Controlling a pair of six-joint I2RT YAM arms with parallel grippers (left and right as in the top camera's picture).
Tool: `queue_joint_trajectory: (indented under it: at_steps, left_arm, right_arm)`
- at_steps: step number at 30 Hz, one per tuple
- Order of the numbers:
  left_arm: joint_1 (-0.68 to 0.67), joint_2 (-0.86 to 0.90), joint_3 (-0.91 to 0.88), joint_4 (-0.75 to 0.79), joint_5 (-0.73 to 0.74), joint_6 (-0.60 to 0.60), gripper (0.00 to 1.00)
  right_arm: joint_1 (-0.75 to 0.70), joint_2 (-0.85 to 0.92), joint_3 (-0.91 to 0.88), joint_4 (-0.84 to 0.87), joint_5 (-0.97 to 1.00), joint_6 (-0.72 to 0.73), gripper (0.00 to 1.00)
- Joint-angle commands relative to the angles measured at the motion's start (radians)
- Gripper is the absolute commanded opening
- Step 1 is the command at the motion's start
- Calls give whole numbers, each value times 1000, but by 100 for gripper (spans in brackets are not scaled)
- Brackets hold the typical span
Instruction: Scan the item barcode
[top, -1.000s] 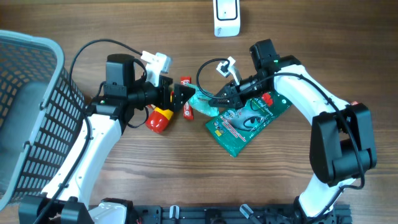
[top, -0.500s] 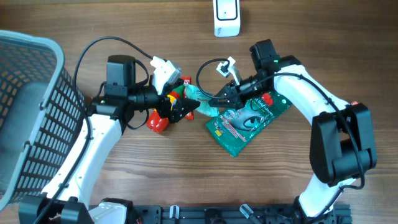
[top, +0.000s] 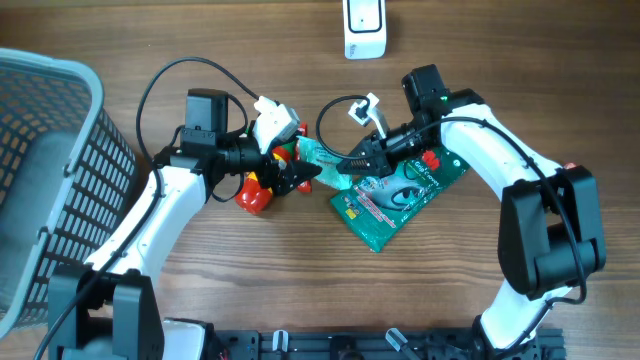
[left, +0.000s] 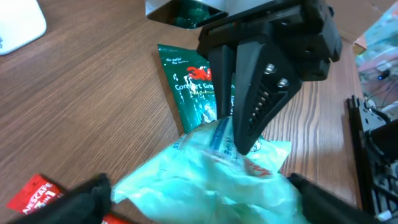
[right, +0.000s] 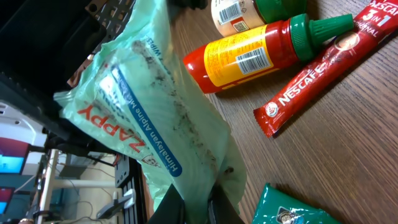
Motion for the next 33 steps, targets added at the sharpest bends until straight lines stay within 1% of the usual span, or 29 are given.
queue_joint_trajectory:
  at_steps: [1,2,3,5,6,7,8,11,14,15,16,20,22,25,26,27,28,30,31,32,33]
  left_arm:
    - [1,9,0,5,5,19,74]
    - [1,9,0,5,5,19,65]
    - [1,9,0,-1,5,19,50]
    - [1,9,0,-21,5,19,33]
    - [1,9,0,-26,5,19,20]
    - [1,9,0,-28,5,19,14]
    - [1,9,0,-33,5,19,4]
    - [1,9,0,-32,60,19,4]
    - [1,9,0,-32,65,19,4]
    - [2,9,0,-28,64,15,45]
    - [2,8,0,-27,65,15,100]
    - [2,8,0,-28,64,15,100]
    - [2,9,0,-28,33,16,100]
    - [3,9,0,-10,27,15,100]
    - [3,9,0,-1,27,15,91]
    - [3,9,0,2,27,16,72]
    - [3,9,0,2,27,15,57]
    - [3,9,0,5,28,15,44]
    - [3,9,0,9,28,15,31]
    - [3,9,0,10,29,15,15]
    - [3,9,0,11,34,15,4]
  right_arm:
    - [0,-21,6,1,-51,-32,4]
    - [0,-21,6,1,-51,-31,4]
    - [0,-21,6,1,-51,-31,4]
    - [0,-21,6,2,-51,-31,4]
    - [0,-21,6,2,-53,-30,4]
    - [0,-21,6,2,-59,-31,4]
    - [0,-21,6,3,-76,-32,4]
    - [0,-21,6,5,-89,-30,4]
    - [0,-22,6,8,-130,-31,4]
    - [0,-22,6,8,-130,-32,4]
    - [0,-22,6,10,-130,-35,4]
    - [0,-22,6,8,-187,-80,4]
    - [0,-23,6,0,-203,-101,4]
    - [0,-23,6,-26,-223,-137,4]
    - [0,-23,6,-40,-223,-151,4]
    - [0,-23,6,-57,-223,-174,4]
    - [0,-23,6,-69,-222,-185,4]
    - [0,-23,6,-72,-207,-184,4]
    - [0,-23,6,-72,-204,-185,4]
    - [0,-23,6,-72,-204,-184,4]
    - [0,-23,6,-73,-204,-184,4]
